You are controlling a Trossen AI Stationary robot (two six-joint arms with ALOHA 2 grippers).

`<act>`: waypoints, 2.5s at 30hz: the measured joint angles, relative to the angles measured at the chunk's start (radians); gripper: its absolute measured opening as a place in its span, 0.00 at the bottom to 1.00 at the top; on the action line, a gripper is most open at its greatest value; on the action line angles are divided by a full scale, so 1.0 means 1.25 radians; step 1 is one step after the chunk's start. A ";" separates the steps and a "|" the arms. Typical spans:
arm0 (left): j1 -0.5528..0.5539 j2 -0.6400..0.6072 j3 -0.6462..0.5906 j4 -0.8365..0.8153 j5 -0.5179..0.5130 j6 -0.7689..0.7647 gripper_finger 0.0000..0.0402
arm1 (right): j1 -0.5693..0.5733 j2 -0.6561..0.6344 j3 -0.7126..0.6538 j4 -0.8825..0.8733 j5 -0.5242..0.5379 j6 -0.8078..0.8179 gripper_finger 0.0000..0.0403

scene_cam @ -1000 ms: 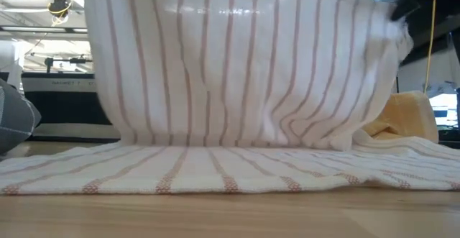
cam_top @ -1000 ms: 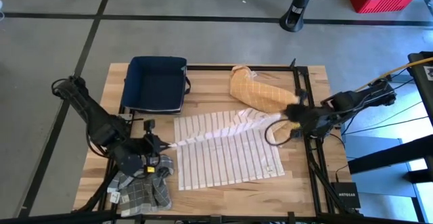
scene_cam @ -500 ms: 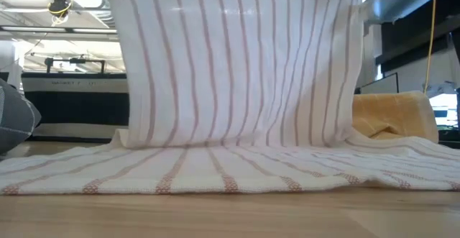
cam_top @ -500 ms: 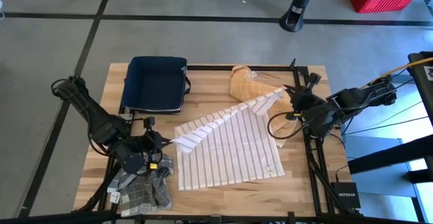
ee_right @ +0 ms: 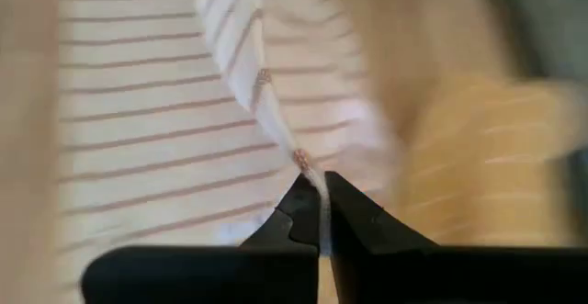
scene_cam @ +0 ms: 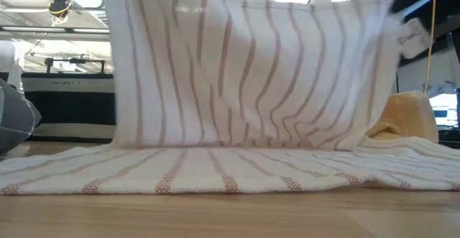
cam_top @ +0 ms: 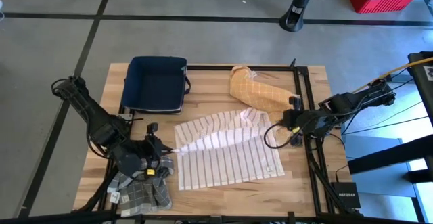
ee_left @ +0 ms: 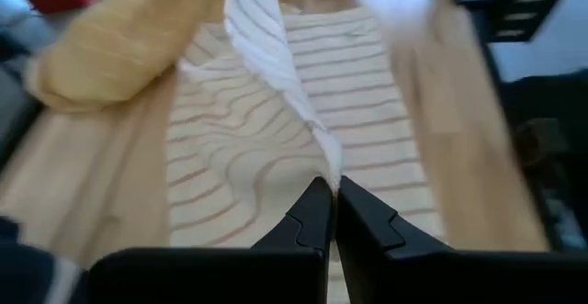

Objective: Fold towel
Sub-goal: Fold the white towel

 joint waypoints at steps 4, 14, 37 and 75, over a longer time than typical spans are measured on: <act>0.000 0.009 0.000 -0.054 0.062 -0.060 0.01 | 0.000 0.000 0.000 -0.051 -0.104 0.092 0.02; 0.062 0.017 0.000 -0.337 -0.183 -0.099 0.01 | -0.001 0.000 0.000 -0.049 0.277 0.022 0.02; 0.052 0.038 -0.013 -0.168 -0.262 0.176 0.01 | 0.072 -0.007 -0.056 -0.064 0.254 -0.045 0.02; 0.025 0.318 -0.092 0.131 0.297 -0.118 0.01 | 0.288 0.238 -0.286 0.278 -0.311 0.415 0.02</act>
